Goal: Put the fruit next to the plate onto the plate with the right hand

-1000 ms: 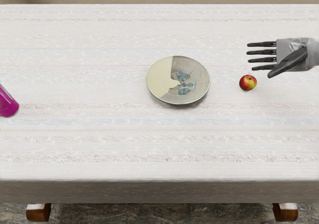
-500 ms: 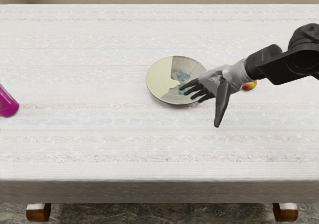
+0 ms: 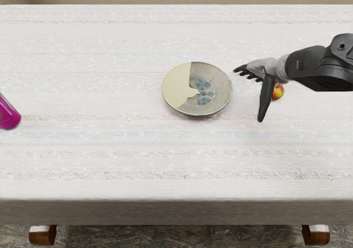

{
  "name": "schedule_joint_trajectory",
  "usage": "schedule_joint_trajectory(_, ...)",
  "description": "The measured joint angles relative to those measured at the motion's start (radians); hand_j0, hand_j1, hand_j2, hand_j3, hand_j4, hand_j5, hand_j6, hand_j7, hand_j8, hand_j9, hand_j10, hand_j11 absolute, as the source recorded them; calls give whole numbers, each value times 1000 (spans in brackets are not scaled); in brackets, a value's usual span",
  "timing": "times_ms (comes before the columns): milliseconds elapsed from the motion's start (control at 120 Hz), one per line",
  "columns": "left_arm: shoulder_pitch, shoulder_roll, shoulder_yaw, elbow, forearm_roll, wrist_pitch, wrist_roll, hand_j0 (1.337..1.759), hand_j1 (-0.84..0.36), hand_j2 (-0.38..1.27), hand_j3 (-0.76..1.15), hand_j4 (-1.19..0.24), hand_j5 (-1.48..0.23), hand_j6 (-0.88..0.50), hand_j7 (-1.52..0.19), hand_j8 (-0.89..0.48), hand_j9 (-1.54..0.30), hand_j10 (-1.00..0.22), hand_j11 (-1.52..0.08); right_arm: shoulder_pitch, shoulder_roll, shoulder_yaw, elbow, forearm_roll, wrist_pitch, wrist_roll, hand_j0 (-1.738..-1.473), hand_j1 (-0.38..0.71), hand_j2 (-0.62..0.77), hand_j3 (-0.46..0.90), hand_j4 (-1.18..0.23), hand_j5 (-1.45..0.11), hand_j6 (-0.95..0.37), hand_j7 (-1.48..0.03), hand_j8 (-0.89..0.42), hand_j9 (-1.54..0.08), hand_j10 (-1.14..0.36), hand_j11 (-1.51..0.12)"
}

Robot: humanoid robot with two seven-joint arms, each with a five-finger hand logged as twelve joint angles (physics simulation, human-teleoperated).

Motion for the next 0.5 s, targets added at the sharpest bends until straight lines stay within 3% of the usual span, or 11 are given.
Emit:
schedule_joint_trajectory(142, -2, 0, 0, 0, 0, 0, 0, 1658, 349, 0, 0, 0, 0, 0, 0, 0, 0, 0, 0, -2, -42, -88, 42, -59, -173, 0, -1658, -349, 0, 0, -2, 0, -4, 0, -3, 0, -2, 0)
schedule_joint_trajectory(292, -3, 0, 0, 0, 0, 1, 0, 1658, 349, 0, 0, 0, 0, 0, 0, 0, 0, 0, 0, -22, -111, -125, 97, -79, -239, 0, -1658, -349, 1, 0, -3, -1, -5, 0, -4, 0, -3, 0)
schedule_joint_trajectory(500, -34, 0, 30, -1, 0, 1, 0, 1658, 349, 0, 0, 0, 0, 0, 0, 0, 0, 0, 0, -53, -137, -125, 64, -105, -281, 0, -1658, -349, 1, 0, -4, -1, -6, 0, -4, 0, -3, 0)
